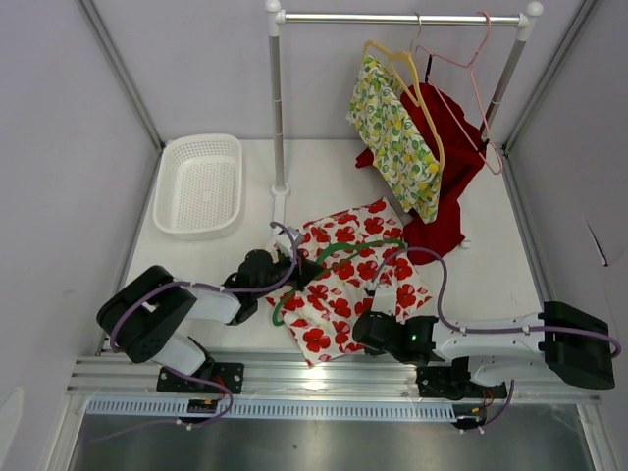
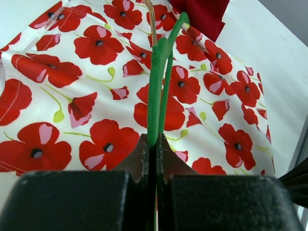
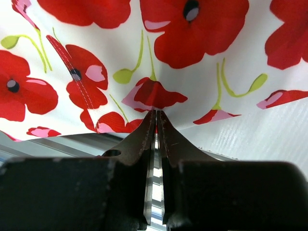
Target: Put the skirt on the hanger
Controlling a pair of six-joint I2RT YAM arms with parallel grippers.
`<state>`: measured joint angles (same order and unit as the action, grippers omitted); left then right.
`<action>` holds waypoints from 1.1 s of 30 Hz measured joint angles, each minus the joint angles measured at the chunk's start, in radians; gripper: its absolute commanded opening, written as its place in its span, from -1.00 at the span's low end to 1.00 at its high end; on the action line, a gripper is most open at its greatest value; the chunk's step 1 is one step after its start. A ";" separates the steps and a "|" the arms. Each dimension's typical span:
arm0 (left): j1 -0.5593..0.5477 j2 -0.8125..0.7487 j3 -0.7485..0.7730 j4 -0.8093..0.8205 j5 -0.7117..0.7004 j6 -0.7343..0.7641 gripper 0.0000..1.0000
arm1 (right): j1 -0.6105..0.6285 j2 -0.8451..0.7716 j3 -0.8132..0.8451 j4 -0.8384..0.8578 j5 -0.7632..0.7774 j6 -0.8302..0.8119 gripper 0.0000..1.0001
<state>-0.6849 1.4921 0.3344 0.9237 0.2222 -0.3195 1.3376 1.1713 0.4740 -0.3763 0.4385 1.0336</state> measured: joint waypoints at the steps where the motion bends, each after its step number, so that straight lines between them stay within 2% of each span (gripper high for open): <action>1: 0.000 0.000 0.003 -0.007 0.000 0.007 -1.00 | 0.000 -0.002 -0.001 -0.003 0.000 0.005 -0.81; 11: 0.018 -0.001 0.014 -0.033 0.030 0.034 -1.00 | -0.015 -0.008 -0.006 -0.006 -0.010 0.041 -0.81; 14: 0.018 -0.010 0.014 -0.047 0.029 0.042 -1.00 | -0.031 -0.044 -0.029 -0.002 -0.025 0.056 -0.74; 18: 0.018 -0.014 0.017 -0.056 0.029 0.043 -1.00 | -0.036 -0.078 -0.034 -0.043 -0.027 0.065 -0.46; 19: 0.018 -0.014 0.017 -0.057 0.029 0.044 -1.00 | -0.027 -0.080 -0.027 -0.060 -0.022 0.065 -0.30; 21: 0.018 -0.014 0.017 -0.059 0.030 0.043 -1.00 | 0.001 -0.079 -0.004 -0.098 -0.010 0.059 -0.17; 25: 0.018 -0.014 0.017 -0.058 0.031 0.043 -1.00 | 0.087 -0.014 0.143 -0.189 0.047 0.031 -0.07; 33: 0.018 -0.017 0.017 -0.060 0.032 0.043 -1.00 | 0.212 0.298 0.444 -0.143 0.106 -0.077 -0.04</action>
<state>-0.6670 1.4754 0.3515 0.8642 0.2539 -0.2764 1.5497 1.4696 0.9184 -0.5190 0.5442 0.9569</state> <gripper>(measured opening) 0.034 0.468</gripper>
